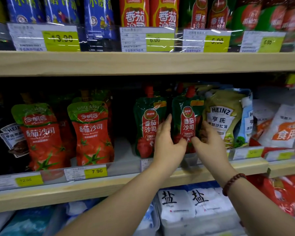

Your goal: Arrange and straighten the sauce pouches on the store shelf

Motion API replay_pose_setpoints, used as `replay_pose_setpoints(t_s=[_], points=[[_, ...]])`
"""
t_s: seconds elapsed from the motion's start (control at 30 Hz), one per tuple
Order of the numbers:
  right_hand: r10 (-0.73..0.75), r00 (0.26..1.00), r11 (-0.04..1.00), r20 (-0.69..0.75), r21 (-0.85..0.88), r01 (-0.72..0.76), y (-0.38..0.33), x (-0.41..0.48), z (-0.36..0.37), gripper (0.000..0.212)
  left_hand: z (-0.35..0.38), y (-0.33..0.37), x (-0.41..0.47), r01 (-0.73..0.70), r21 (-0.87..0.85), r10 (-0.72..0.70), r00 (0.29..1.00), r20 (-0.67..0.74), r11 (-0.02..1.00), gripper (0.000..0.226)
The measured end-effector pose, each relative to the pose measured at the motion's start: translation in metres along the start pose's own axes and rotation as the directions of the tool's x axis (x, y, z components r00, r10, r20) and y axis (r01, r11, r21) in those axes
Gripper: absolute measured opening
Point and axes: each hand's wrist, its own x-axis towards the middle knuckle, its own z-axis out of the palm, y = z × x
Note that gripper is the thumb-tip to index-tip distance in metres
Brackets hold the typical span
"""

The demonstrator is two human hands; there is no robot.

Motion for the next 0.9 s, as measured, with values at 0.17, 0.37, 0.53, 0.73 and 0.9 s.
replay_pose_setpoints(t_s=[0.17,0.37,0.53,0.73,0.9], points=[[-0.013,1.000,0.997,0.002,0.074,0.013,0.005,0.001,0.002,0.060,0.010,-0.004,0.010,0.057,0.020,-0.057,0.998,0.035,0.998,0.080],[-0.027,0.999,0.998,-0.042,0.053,0.029,0.013,0.000,0.005,0.061,0.013,-0.008,0.016,0.065,0.029,-0.066,0.997,0.036,0.997,0.082],[-0.008,0.999,0.999,-0.035,0.049,0.009,0.014,0.000,0.004,0.062,0.010,-0.008,0.017,0.058,0.041,-0.060,0.998,0.037,0.997,0.080],[-0.169,0.973,0.985,-0.158,-0.067,0.160,0.004,-0.021,0.002,0.050,-0.019,-0.003,-0.004,-0.034,0.088,0.025,0.994,0.103,0.996,0.066],[-0.370,0.929,0.919,-0.019,-0.154,0.363,-0.004,-0.043,0.019,0.036,-0.072,-0.015,-0.036,-0.213,0.284,0.200,0.977,0.073,0.935,0.037]])
